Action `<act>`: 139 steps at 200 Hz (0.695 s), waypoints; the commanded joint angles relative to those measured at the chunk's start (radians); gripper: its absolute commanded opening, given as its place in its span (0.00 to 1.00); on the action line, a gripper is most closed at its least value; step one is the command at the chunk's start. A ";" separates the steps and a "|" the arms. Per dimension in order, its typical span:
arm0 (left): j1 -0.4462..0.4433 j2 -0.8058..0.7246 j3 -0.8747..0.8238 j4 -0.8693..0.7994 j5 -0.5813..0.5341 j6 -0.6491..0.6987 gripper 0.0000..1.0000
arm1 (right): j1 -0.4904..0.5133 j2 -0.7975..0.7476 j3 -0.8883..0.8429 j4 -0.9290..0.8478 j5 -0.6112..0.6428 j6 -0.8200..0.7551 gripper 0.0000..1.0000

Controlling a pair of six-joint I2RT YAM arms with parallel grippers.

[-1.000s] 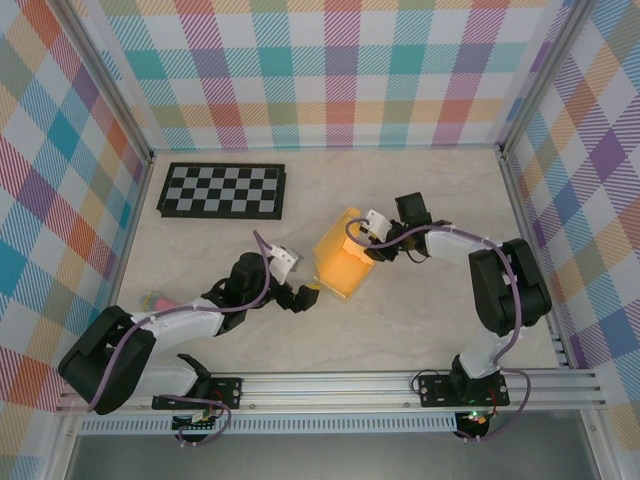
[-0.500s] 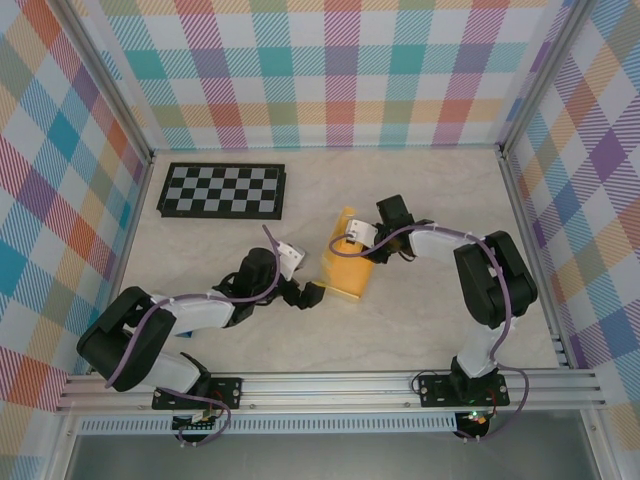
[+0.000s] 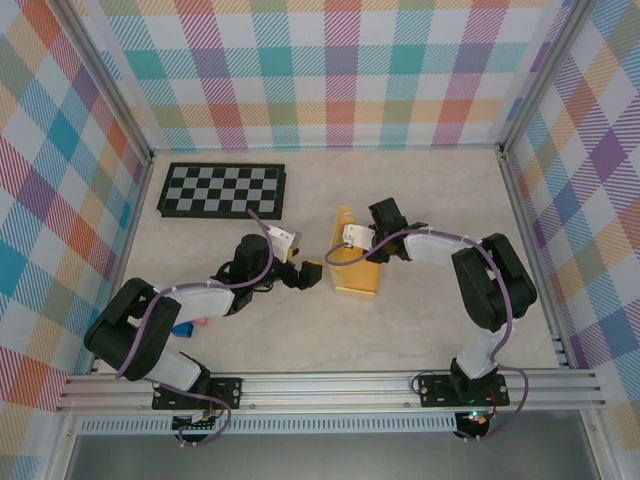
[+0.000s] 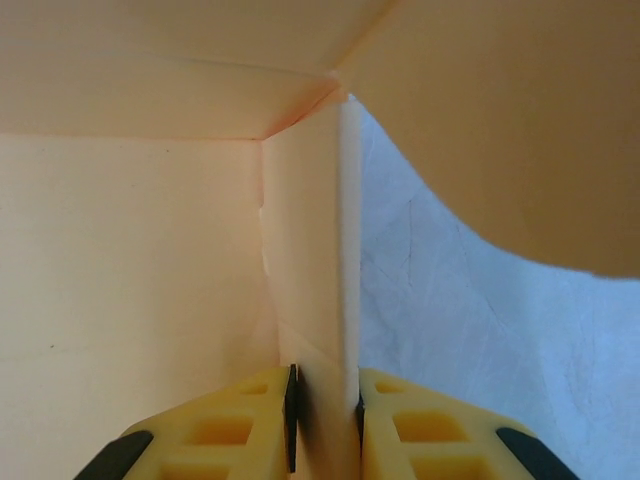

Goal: Fold the paper box

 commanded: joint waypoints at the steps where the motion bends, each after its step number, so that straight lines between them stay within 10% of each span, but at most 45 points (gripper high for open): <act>1: 0.034 -0.058 0.003 0.082 0.030 -0.047 1.00 | 0.002 0.041 -0.026 -0.044 0.057 -0.088 0.21; 75: 0.054 -0.216 -0.058 -0.038 -0.199 -0.073 1.00 | 0.005 0.069 -0.030 -0.017 0.116 -0.144 0.21; 139: 0.054 -0.137 0.000 -0.060 -0.181 -0.135 1.00 | -0.015 0.038 0.060 -0.153 -0.019 -0.015 0.29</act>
